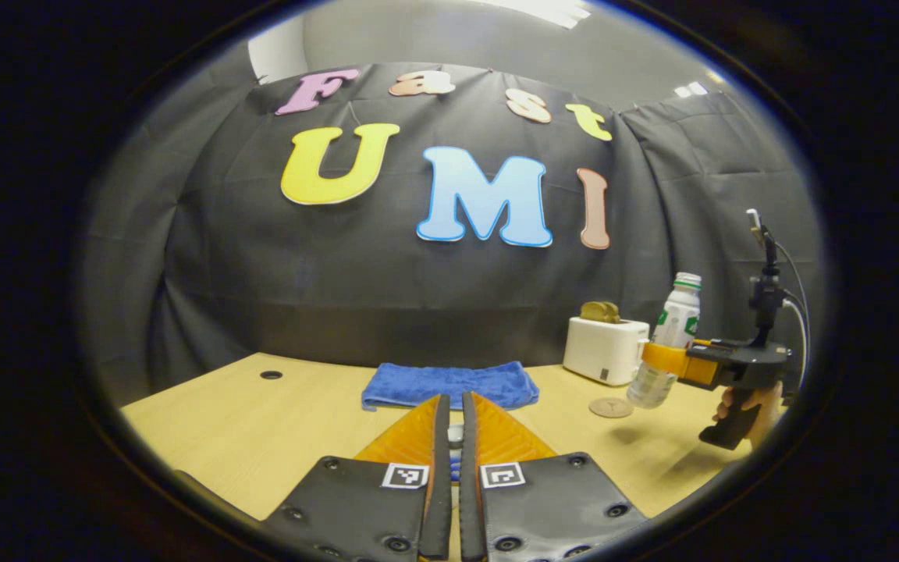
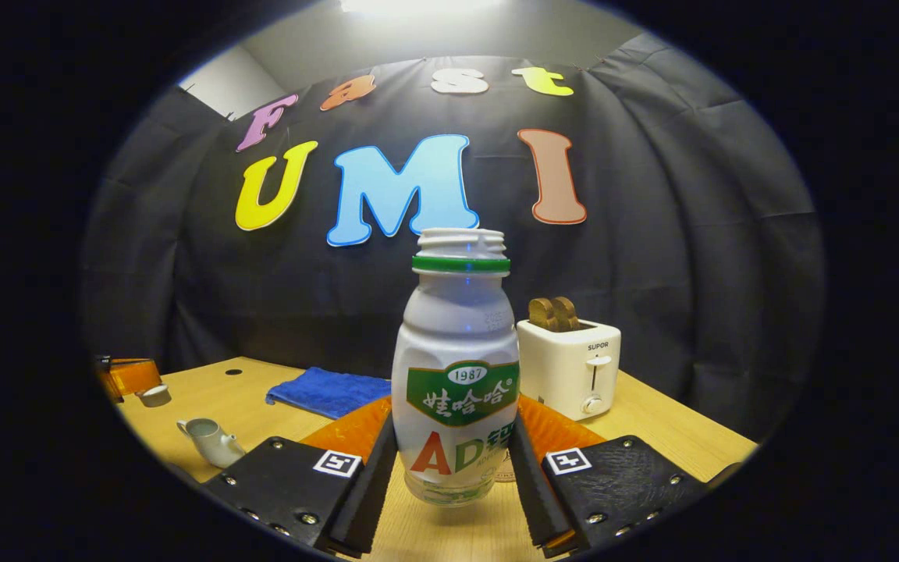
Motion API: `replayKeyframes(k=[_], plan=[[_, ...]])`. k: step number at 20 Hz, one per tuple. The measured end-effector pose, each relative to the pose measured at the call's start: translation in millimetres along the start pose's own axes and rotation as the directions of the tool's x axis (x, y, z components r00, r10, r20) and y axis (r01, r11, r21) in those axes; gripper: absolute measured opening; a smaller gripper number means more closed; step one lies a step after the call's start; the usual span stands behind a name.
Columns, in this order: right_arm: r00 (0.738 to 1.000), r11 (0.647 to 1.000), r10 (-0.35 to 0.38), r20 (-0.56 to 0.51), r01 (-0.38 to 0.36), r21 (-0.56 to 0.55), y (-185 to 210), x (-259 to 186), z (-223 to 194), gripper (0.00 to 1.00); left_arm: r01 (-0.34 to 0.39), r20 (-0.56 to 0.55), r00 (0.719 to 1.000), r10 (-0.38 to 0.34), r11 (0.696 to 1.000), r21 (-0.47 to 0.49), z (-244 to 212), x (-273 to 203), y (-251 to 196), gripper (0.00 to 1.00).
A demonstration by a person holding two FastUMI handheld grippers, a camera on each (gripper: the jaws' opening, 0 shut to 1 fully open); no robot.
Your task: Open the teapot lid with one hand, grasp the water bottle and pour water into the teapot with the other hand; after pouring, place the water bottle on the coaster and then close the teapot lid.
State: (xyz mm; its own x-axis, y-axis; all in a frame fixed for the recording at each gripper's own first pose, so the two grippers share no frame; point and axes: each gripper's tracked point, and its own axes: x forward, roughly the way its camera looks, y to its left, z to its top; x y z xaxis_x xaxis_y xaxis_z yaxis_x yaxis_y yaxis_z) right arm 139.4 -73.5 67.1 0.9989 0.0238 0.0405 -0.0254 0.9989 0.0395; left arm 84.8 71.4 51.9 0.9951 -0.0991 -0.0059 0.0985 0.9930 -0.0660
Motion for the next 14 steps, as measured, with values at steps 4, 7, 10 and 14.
replayKeyframes(k=[4, 7, 10, 14], plan=[[1.000, 1.000, 0.014, -0.009, -0.014, 0.015, 4.5, -0.5, -2.9, 0.71, -0.048, -0.082, 0.996, 0.044, 0.998, -0.039, -38.1, 34.3, 23.3, 0.10], [1.000, 1.000, -0.004, -0.005, 0.004, 0.013, 1.5, -0.1, -3.2, 0.71, -0.072, -0.130, 0.990, 0.062, 0.995, -0.070, -60.7, 42.1, 33.7, 0.14], [1.000, 1.000, -0.012, -0.008, 0.012, 0.007, 1.5, 0.7, -3.7, 0.71, -0.069, -0.140, 0.989, 0.055, 0.993, -0.095, -66.8, 44.6, 34.5, 0.11], [1.000, 1.000, -0.013, -0.013, 0.013, 0.006, 2.6, 0.7, -5.0, 0.71, -0.072, -0.139, 0.988, 0.064, 0.996, -0.052, -67.9, 46.3, 31.4, 0.11]])
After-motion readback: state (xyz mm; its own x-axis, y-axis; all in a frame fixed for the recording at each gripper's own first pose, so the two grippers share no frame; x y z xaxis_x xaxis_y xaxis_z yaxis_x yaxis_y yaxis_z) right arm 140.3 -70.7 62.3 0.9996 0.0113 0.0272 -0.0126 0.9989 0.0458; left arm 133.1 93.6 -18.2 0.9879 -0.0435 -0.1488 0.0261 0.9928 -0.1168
